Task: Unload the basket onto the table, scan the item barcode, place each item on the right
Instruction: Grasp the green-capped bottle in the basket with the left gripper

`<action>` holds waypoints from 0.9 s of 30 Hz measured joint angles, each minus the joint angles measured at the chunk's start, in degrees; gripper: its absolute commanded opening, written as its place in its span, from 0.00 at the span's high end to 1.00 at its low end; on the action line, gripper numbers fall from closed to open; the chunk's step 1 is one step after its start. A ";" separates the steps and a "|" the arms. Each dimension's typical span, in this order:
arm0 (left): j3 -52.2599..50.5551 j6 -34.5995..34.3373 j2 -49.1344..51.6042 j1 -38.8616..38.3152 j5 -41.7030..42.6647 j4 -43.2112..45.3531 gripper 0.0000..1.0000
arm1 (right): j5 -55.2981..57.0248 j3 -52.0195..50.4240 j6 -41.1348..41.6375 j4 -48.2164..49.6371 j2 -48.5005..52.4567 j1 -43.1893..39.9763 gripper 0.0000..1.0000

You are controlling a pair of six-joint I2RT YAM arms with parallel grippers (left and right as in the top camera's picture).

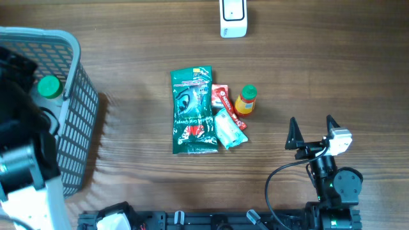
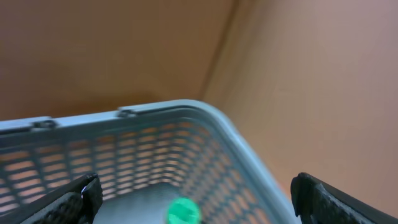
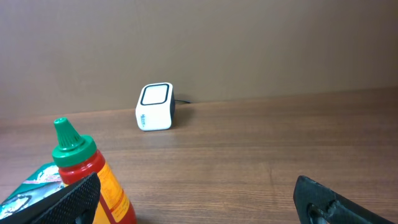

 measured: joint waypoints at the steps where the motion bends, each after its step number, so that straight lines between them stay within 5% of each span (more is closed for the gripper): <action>1: 0.00 0.26 0.72 0.94 -0.09 0.00 0.00 | 0.00 0.00 0.00 0.00 0.00 0.00 0.00; 6: 0.00 4.85 11.21 9.49 5.03 1.92 0.00 | 0.00 0.00 0.00 -0.02 0.00 0.00 0.00; 14: 0.00 41.09 24.41 12.61 30.16 -3.04 0.00 | 0.00 0.00 0.00 0.00 0.00 0.00 0.00; 27: 0.00 49.70 41.44 12.81 37.94 3.78 0.00 | 0.00 0.00 0.00 0.00 0.00 0.00 0.00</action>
